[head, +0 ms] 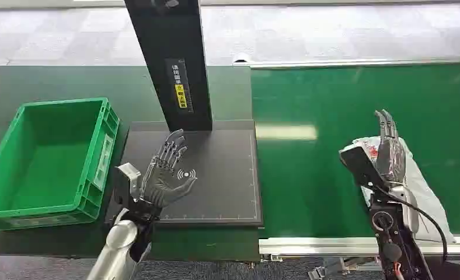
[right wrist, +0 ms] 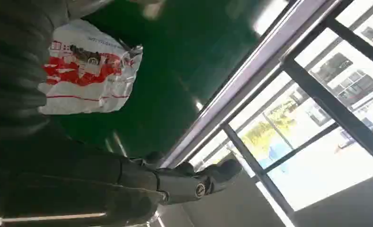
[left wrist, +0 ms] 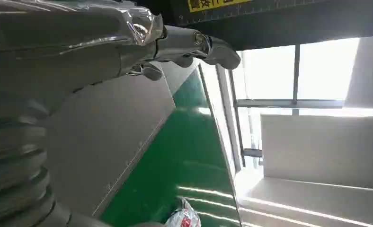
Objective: Moved the parcel from conveyor to table for the left to box.
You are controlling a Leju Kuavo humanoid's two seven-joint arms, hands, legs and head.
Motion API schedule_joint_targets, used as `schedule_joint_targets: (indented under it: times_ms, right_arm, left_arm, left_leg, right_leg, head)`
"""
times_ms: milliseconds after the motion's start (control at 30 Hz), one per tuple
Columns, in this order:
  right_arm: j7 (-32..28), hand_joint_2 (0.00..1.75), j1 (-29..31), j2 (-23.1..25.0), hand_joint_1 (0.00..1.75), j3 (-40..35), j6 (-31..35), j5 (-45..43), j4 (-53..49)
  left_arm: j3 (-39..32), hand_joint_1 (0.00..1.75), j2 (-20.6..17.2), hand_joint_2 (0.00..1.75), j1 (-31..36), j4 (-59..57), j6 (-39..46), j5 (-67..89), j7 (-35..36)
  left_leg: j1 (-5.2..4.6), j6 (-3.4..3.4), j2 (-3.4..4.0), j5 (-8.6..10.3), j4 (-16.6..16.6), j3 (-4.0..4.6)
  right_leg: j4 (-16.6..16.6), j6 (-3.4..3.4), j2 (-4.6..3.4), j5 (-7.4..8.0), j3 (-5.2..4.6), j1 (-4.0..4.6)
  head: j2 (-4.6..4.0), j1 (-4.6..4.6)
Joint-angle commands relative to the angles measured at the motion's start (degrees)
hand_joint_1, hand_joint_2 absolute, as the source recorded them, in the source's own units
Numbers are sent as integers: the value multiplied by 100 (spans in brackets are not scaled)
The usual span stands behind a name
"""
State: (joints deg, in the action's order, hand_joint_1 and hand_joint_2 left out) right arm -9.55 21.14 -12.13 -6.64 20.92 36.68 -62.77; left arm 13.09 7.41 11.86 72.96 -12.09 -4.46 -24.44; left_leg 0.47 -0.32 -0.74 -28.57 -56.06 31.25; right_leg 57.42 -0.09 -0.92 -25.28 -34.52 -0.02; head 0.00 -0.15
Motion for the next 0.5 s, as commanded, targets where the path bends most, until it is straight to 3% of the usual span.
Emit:
schedule_joint_targets:
  times_ms: [33,100,267,300,333,500]
  right_arm:
    - [635,175,463,-395,0,235,-65,1065,1101]
    - [888,175,627,-515,0,288,-499,1376,1458]
    - [849,175,654,-515,0,327,-541,1416,1517]
    - [1566,175,676,-636,0,148,-1177,1919,1687]
    - [1754,175,552,-681,0,213,-1414,2151,1706]
    - [2065,175,503,-937,0,387,-2254,2823,2428]
  left_arm:
    - [-15,0,-175,175,114,-243,13,-104,-98]
    - [-37,0,-191,175,104,-209,27,-115,-119]
    - [-42,0,-193,175,94,-179,26,-115,-120]
    - [-60,0,-190,175,93,-172,16,-121,-121]
    - [-73,0,-192,175,104,-192,-13,-96,-111]
    - [-136,0,-204,175,210,-403,-19,-44,-144]
  left_leg:
    - [0,-1,3,1,5,-8]
    - [-3,0,2,2,4,-9]
    - [-3,0,7,0,6,-10]
    - [-2,-1,7,0,3,-7]
    - [-3,-1,9,-1,7,-13]
    - [0,0,-24,4,11,-17]
  right_leg:
    - [-4,2,4,1,7,0]
    - [-4,4,8,1,8,-2]
    - [-5,3,2,2,9,-2]
    - [-2,3,1,1,6,-2]
    - [-4,3,2,1,11,-3]
    - [-13,5,29,-1,23,0]
  head:
    - [0,0]
    - [0,-2]
    - [0,0]
    - [0,0]
    - [0,0]
    - [0,-2]
